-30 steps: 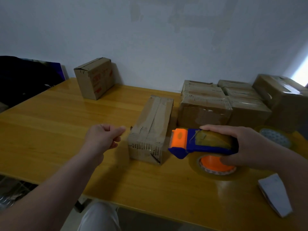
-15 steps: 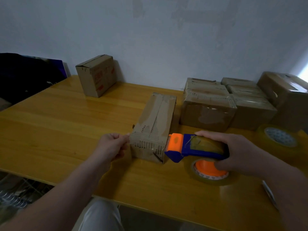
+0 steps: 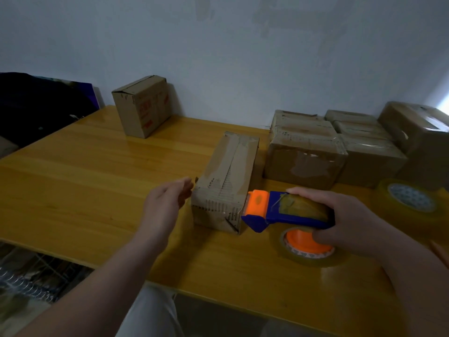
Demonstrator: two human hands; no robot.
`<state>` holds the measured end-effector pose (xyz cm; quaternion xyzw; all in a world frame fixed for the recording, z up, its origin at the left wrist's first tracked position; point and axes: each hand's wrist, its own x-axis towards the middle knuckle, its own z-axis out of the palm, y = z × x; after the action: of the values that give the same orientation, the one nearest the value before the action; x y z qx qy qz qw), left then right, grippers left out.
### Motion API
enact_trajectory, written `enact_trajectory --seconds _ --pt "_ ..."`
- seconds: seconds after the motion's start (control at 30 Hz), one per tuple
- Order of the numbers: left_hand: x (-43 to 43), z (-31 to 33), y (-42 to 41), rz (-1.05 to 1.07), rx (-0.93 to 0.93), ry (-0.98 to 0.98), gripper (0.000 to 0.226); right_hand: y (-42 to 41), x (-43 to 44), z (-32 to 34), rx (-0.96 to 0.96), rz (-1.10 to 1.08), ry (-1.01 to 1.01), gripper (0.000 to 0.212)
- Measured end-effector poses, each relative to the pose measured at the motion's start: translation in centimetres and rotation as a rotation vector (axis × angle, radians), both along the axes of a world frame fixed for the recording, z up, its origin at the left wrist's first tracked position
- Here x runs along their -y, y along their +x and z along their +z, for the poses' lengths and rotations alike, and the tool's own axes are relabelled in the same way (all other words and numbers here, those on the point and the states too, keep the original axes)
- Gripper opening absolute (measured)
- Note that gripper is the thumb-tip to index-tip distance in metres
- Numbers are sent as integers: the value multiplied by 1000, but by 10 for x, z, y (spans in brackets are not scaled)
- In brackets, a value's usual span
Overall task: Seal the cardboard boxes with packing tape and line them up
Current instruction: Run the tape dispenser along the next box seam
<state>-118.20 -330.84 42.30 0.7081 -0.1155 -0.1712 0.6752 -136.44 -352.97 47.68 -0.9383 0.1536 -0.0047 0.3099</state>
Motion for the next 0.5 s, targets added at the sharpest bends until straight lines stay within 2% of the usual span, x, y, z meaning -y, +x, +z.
enact_trajectory --seconds 0.07,0.17,0.27,0.33,0.4,0.5 --pt "-5 -15 10 -128 -70 26 21 0 0 0 10 -3 7 83" --pt "-22 -58 32 -190 -19 126 38 0 0 -2 23 -9 5 83" --pt "-19 -10 -13 -265 -11 142 50 0 0 -3 35 -9 4 82" --pt "-14 0 -20 -256 -15 247 62 0 0 -3 36 -11 11 82" --pt "-14 8 -18 -240 106 380 69 -1 1 -4 34 -17 25 82" --pt "-3 9 -19 -225 549 663 81 -1 2 -5 33 -25 30 83"
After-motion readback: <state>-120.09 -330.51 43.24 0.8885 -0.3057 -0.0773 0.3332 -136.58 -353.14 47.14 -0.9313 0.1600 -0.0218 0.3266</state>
